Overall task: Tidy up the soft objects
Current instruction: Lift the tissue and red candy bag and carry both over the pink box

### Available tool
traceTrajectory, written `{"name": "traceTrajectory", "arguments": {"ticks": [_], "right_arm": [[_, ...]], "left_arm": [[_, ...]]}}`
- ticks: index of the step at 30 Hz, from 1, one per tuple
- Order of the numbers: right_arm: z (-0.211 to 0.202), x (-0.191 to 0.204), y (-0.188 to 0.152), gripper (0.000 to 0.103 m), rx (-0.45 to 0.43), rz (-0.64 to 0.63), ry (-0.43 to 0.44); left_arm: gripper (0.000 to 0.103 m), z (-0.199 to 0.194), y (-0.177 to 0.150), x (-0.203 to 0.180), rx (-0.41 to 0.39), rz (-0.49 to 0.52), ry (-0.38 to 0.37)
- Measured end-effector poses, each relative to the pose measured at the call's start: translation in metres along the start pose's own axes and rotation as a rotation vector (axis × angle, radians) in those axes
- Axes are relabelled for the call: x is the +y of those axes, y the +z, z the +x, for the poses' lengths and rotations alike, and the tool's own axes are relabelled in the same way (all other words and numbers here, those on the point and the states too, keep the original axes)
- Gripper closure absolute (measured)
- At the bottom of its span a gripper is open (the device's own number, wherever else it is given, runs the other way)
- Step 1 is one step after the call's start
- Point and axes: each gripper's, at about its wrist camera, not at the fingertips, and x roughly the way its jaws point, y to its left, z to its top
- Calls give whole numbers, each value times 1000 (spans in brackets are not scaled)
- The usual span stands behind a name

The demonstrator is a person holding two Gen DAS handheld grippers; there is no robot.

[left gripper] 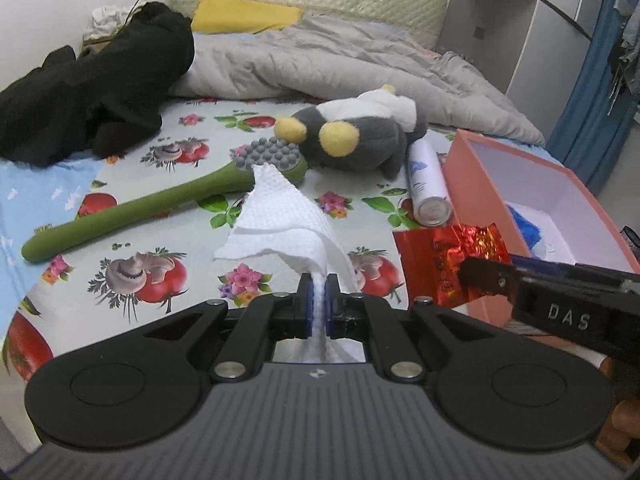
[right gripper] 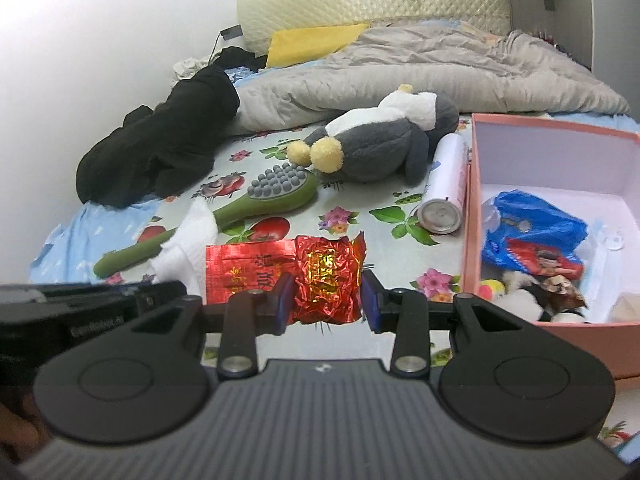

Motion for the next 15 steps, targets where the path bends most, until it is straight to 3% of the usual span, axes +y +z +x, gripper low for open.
{"name": "traceTrajectory", "arguments": {"ticks": [15], "right_arm": [[-59, -18, 4, 64, -52, 7, -42]], "left_arm": [[96, -44, 12, -45, -41, 51, -56]]}}
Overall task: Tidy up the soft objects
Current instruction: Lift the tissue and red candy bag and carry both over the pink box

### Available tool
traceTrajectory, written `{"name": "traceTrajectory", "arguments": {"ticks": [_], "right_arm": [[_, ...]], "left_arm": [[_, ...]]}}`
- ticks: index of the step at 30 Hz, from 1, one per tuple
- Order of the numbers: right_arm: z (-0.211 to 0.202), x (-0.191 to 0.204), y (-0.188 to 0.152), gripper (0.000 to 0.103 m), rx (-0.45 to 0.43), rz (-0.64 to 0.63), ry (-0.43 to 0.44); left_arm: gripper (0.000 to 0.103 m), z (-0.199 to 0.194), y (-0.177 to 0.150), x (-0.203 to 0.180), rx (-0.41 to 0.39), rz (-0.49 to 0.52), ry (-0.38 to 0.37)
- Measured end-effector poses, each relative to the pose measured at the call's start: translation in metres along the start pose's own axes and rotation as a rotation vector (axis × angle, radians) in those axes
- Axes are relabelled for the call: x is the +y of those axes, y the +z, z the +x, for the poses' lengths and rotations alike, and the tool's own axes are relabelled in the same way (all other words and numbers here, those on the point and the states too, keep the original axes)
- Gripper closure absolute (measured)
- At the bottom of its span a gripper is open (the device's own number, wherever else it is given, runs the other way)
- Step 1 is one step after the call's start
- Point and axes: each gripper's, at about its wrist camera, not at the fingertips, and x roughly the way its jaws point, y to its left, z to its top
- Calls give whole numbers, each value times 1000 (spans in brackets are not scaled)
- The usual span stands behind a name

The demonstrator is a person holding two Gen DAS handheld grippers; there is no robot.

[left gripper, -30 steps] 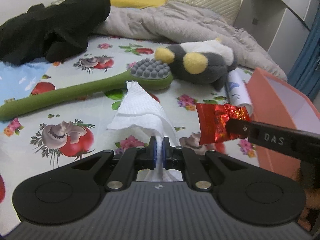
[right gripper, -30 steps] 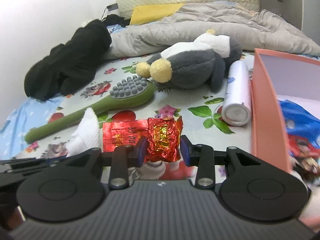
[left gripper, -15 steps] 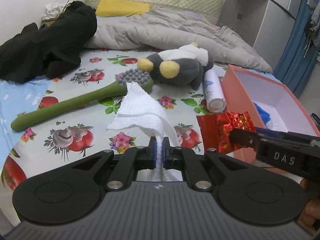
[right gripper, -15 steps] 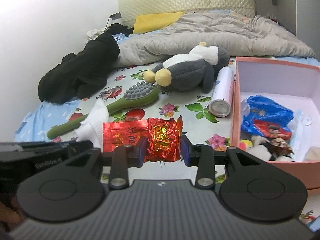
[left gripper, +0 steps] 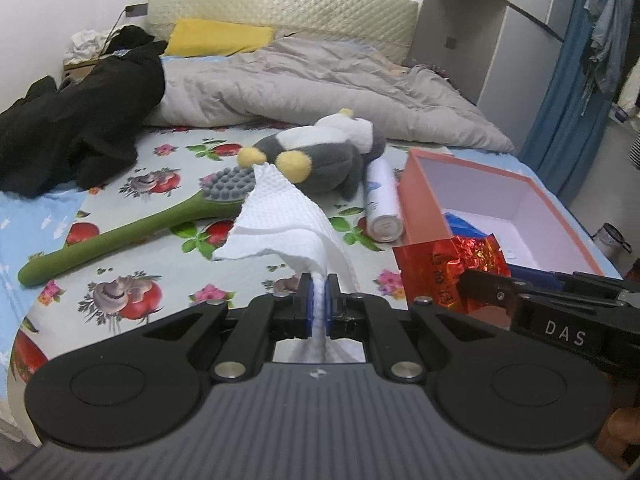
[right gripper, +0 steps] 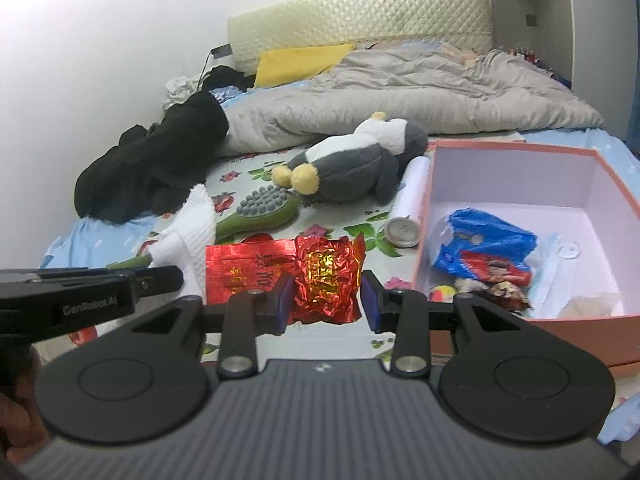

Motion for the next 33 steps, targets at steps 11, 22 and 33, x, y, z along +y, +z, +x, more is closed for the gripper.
{"name": "traceTrajectory", "arguments": {"ticks": [11, 22, 33], "right_arm": [[-40, -42, 4, 63, -29, 35, -84], [-81, -85, -1, 64, -32, 74, -175], [-68, -129, 8, 63, -14, 146, -205]], "left_arm": [[96, -9, 12, -51, -10, 52, -79], [96, -9, 15, -107, 12, 98, -168], [96, 37, 42, -151, 54, 149, -193]]}}
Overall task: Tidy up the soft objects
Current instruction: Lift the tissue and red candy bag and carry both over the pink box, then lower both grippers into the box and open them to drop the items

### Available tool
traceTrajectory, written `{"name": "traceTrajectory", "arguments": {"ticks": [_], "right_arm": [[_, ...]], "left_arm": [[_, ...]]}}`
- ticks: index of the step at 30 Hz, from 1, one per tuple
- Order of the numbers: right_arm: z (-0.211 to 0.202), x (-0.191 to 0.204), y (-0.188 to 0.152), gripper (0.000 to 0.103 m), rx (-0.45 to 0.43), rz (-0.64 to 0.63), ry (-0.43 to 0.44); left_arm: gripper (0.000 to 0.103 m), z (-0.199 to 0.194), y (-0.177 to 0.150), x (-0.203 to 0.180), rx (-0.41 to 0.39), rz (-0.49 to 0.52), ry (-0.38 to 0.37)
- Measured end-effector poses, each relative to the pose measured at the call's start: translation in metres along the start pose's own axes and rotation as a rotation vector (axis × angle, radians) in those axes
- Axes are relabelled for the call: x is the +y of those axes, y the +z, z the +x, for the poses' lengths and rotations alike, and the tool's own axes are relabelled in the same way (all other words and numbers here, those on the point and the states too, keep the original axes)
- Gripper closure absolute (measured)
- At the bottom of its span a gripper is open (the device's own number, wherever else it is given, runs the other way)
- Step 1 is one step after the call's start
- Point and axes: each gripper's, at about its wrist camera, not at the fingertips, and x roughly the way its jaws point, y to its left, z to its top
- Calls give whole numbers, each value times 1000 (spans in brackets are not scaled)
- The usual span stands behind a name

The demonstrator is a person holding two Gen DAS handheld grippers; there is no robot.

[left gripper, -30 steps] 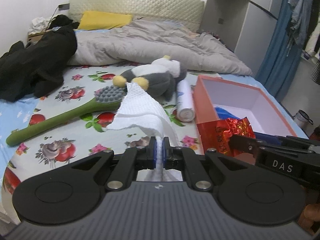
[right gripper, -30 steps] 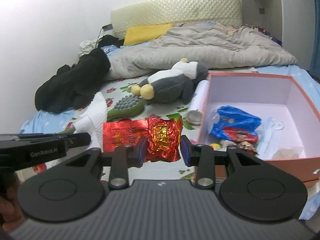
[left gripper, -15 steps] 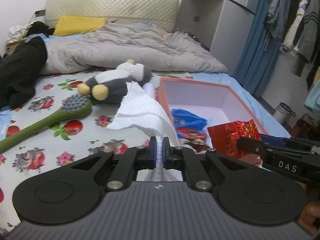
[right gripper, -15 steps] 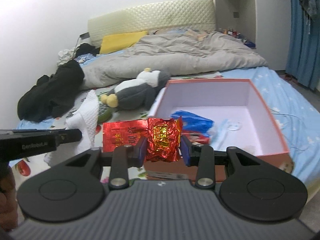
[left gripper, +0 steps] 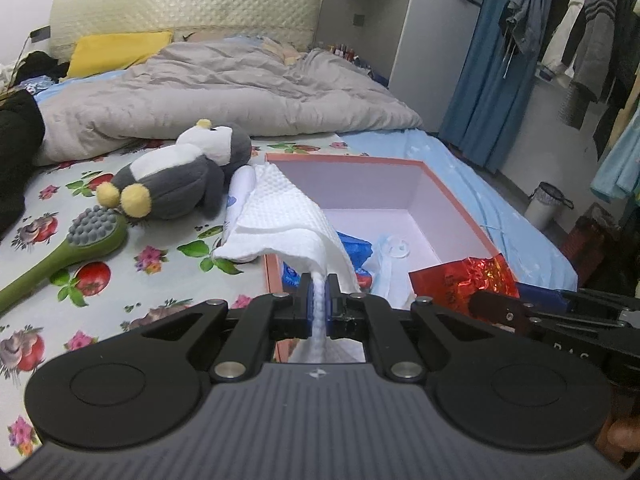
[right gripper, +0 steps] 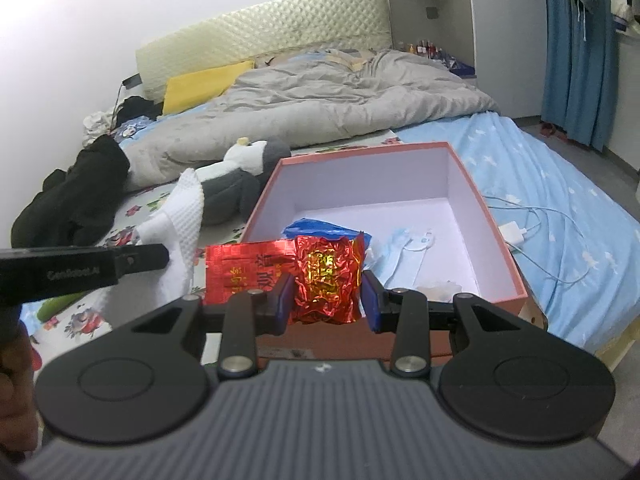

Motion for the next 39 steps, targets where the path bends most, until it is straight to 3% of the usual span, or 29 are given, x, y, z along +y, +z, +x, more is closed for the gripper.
{"name": "traceTrajectory", "arguments": {"ticks": [19, 28, 29, 30, 32, 39], "right_arm": [[109, -55, 17, 63, 134, 53, -2], [141, -63, 15, 61, 171, 64, 1], [142, -63, 15, 59, 175, 66, 0], [144, -64, 16, 52, 181, 70, 1], [145, -64, 17, 46, 188, 77, 13], [122, -58, 24, 46, 141, 70, 10]], "left_arm": [[96, 142, 51, 0, 177, 23, 14], [95, 175, 49, 12, 227, 12, 42], [91, 175, 48, 13, 232, 13, 45], [86, 176, 47, 14, 243, 13, 41], [57, 173, 46, 15, 241, 12, 41], [55, 142, 50, 13, 191, 20, 39]]}}
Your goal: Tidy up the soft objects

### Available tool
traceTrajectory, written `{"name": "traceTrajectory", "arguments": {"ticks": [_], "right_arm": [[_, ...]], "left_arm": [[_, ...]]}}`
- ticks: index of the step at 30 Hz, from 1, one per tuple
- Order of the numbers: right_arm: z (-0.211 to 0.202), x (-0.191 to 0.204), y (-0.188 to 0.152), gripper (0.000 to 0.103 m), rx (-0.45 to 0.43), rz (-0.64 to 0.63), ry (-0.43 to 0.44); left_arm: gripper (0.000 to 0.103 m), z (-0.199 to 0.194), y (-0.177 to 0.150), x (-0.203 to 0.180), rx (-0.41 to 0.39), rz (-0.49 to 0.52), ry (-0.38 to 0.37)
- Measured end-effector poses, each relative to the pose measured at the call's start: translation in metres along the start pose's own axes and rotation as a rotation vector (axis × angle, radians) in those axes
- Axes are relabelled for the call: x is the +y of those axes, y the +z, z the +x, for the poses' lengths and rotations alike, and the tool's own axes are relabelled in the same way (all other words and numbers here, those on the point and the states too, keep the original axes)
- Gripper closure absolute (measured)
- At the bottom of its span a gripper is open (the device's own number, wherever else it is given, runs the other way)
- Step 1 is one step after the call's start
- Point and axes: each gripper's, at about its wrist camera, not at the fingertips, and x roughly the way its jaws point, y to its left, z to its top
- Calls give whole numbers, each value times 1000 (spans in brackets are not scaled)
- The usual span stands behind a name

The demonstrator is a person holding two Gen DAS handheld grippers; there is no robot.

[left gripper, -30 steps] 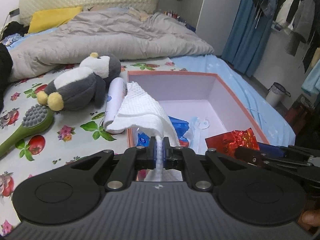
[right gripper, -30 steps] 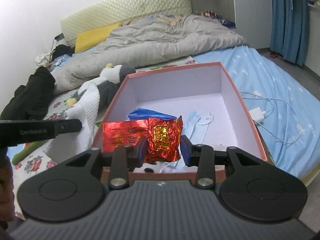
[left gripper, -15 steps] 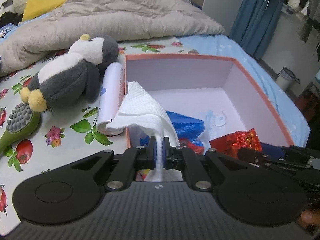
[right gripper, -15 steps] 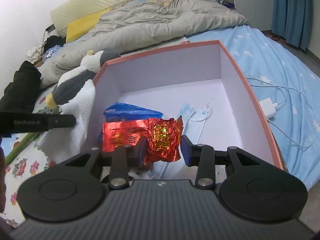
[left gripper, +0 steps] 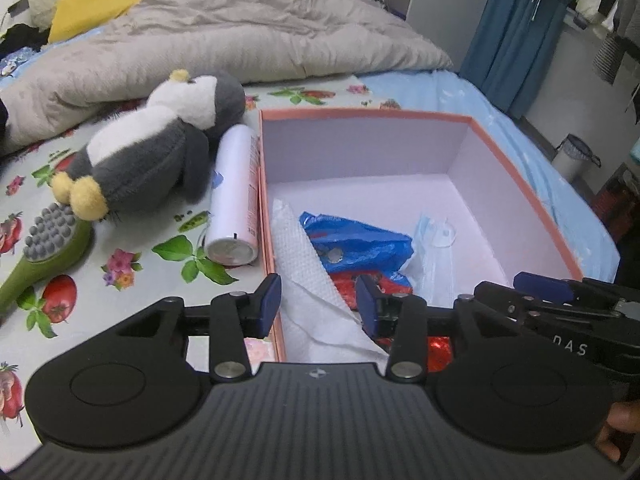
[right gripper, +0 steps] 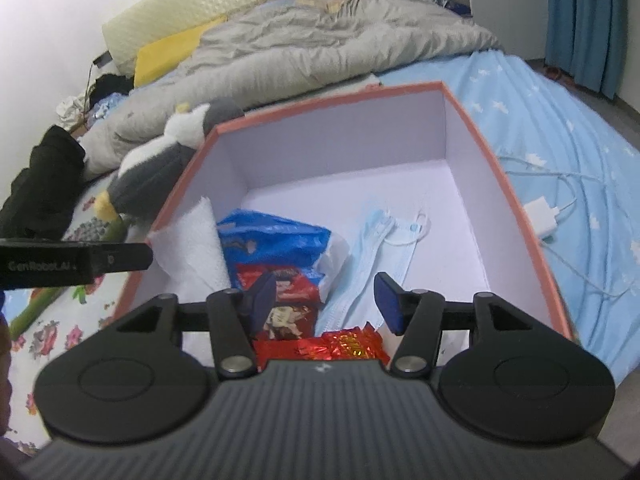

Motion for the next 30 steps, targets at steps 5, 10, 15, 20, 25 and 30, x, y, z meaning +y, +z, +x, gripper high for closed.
{"name": "traceTrajectory", "arguments": {"ticks": [5, 10, 15, 20, 25, 30], "right_arm": [[-36, 10, 1, 46, -66, -1, -2], [-80, 25, -1, 46, -132, -25, 1], [-123, 38, -6, 46, -197, -34, 2], [-158, 48, -20, 46, -242, -28, -4], [-183, 58, -41, 46, -257, -61, -16], [-200, 65, -61, 46, -238, -58, -6]], "left_arm": [[55, -42, -3, -4, -53, 15, -9], [54, -90, -11, -10, -87, 28, -41], [54, -138, -27, -19, -143, 61, -59], [54, -178, -45, -24, -197, 65, -82], [54, -213, -68, -29, -242, 73, -86], [54, -235, -92, -29, -250, 61, -96]]}}
